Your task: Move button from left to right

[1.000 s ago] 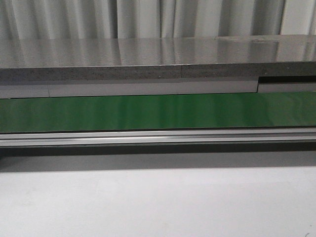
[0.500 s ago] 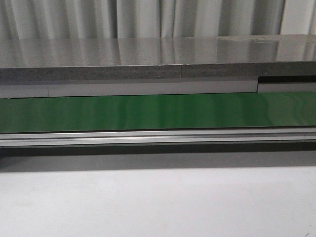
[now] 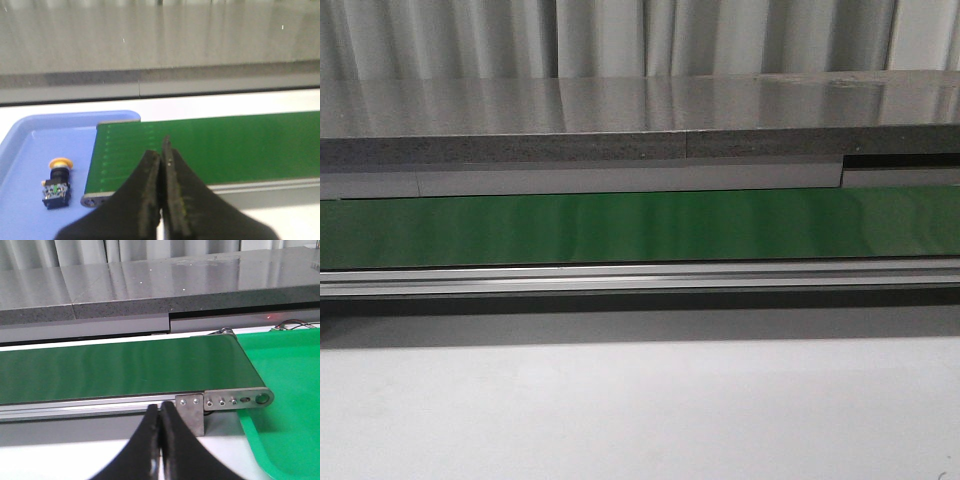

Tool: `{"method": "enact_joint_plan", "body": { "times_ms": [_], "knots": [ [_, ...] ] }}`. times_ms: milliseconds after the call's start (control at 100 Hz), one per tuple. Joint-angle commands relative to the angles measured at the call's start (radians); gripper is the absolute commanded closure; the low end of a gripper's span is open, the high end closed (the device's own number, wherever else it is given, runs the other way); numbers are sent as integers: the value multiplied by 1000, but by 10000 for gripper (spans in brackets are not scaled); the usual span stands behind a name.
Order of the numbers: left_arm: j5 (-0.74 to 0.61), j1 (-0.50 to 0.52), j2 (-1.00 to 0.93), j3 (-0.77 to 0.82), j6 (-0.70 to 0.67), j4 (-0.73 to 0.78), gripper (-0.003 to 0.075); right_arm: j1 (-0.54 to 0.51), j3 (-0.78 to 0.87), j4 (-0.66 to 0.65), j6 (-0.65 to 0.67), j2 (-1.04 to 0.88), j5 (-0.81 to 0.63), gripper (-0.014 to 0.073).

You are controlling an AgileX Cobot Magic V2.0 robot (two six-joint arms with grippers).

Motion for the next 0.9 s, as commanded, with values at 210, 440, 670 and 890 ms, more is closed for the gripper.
{"method": "enact_joint_plan", "body": {
  "times_ms": [210, 440, 670, 890],
  "knots": [
    [111, -9, 311, -260, -11, -10, 740, -7, -15, 0, -5, -20, -88, 661],
    [113, -9, 397, -268, -11, -20, 740, -7, -15, 0, -5, -20, -88, 661],
    [120, -9, 424, -268, -11, -20, 727, -7, -15, 0, -5, -20, -88, 661],
    [137, -9, 422, -268, -11, -20, 308, -7, -15, 0, -5, -20, -88, 661]
  ]
}}
